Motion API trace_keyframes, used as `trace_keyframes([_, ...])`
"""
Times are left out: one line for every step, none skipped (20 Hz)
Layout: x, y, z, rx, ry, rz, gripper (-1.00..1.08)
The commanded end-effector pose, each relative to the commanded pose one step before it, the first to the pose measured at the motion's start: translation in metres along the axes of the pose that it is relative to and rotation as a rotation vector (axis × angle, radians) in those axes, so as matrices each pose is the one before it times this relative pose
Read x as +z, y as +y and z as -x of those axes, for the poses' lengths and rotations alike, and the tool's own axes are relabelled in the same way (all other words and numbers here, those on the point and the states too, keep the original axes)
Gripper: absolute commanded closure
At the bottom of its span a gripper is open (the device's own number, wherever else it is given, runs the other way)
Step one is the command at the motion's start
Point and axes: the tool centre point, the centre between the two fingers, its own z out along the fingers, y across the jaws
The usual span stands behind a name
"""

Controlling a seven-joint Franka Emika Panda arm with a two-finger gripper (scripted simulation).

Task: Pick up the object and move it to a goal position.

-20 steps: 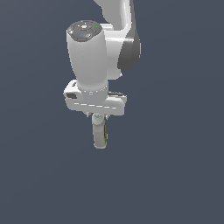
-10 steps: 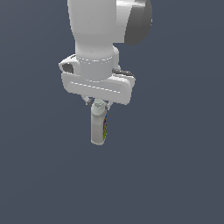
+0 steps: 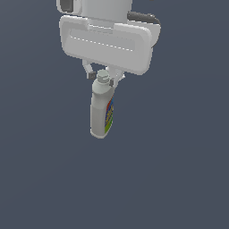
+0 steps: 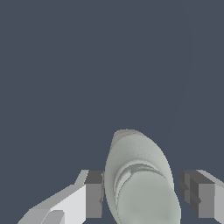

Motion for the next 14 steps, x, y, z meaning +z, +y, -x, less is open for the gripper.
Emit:
trace_keyframes([-0.03486, -0.00349, -0.00674, 0.04999, 0.04533, 0.00107, 1.08])
trace_keyframes([-0.01080, -0.00156, -0.00199, 0.01873, 0.01311, 0.00312, 1.08])
trace_keyframes([-0.01085, -0.00158, -0.00201, 0.01880, 0.01316, 0.00317, 1.08])
trace_keyframes([-0.01073, -0.00158, -0.00199, 0.01857, 0.01301, 0.00317, 1.08])
trace_keyframes([-0.01026, -0.00153, -0.00191, 0.01774, 0.01244, 0.00307, 1.08])
trace_keyframes([-0.00978, -0.00148, -0.00183, 0.01688, 0.01184, 0.00297, 1.08])
trace_keyframes([-0.00931, -0.00142, -0.00175, 0.01602, 0.01126, 0.00287, 1.08])
trace_keyframes([-0.00882, -0.00137, -0.00166, 0.01515, 0.01066, 0.00275, 1.08])
trace_keyframes([-0.00833, -0.00131, -0.00157, 0.01428, 0.01006, 0.00263, 1.08])
trace_keyframes([-0.00783, -0.00125, -0.00148, 0.01340, 0.00944, 0.00251, 1.08])
trace_keyframes([-0.00734, -0.00119, -0.00139, 0.01252, 0.00884, 0.00238, 1.08])
trace_keyframes([-0.00685, -0.00114, -0.00131, 0.01163, 0.00824, 0.00227, 1.08])
trace_keyframes([-0.00634, -0.00110, -0.00121, 0.01069, 0.00761, 0.00215, 1.08])
trace_keyframes([-0.00584, -0.00103, -0.00112, 0.00978, 0.00700, 0.00202, 1.08])
